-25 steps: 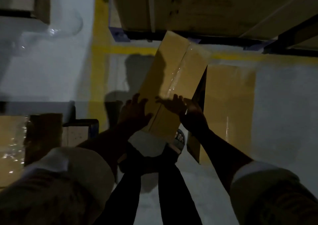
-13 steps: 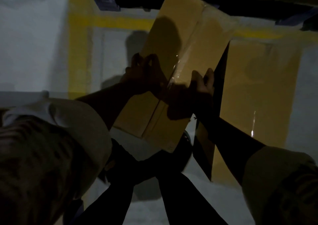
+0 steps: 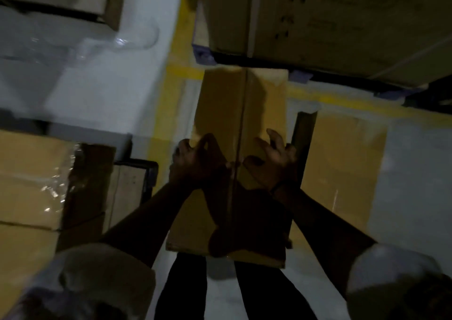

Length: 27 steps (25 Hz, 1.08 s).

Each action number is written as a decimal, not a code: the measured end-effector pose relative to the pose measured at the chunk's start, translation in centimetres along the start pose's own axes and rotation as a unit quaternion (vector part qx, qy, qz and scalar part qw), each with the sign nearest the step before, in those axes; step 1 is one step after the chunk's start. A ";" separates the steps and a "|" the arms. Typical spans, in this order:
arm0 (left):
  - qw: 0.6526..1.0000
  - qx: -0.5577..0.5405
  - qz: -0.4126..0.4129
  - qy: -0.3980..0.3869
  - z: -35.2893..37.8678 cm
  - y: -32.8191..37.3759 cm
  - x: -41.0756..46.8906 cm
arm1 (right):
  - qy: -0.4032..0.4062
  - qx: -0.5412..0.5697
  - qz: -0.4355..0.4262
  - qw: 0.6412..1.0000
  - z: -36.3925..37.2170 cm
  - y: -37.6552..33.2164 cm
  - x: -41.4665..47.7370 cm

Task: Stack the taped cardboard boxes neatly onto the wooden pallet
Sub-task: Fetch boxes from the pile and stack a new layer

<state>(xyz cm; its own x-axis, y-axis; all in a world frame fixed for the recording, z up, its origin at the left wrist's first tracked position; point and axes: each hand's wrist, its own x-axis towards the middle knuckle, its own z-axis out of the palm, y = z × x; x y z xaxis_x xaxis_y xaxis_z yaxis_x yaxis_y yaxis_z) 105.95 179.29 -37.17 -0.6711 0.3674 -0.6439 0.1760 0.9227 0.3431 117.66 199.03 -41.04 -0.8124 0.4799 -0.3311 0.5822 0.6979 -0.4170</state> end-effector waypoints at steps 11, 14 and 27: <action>0.939 -0.172 -0.185 0.235 -18.9 -5.6 -39.5 | -0.080 -0.053 -0.250 0.963 -19.9 -28.8 -18.7; 0.886 -0.263 -0.227 0.308 -18.3 -9.9 -49.4 | -0.066 -0.039 -0.337 0.938 -20.1 -36.3 -26.6; 0.747 -0.346 -0.405 0.397 -3.0 -24.5 -75.8 | -0.157 -0.142 -0.539 0.815 -8.5 -50.3 -56.0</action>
<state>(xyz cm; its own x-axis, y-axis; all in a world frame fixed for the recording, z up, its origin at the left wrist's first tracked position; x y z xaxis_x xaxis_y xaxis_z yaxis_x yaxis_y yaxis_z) 150.32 128.54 5.29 -0.6197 -0.7182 -0.3164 -0.7498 0.4225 0.5092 133.57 141.58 5.66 -0.7735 -0.6221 -0.1212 -0.5310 0.7405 -0.4119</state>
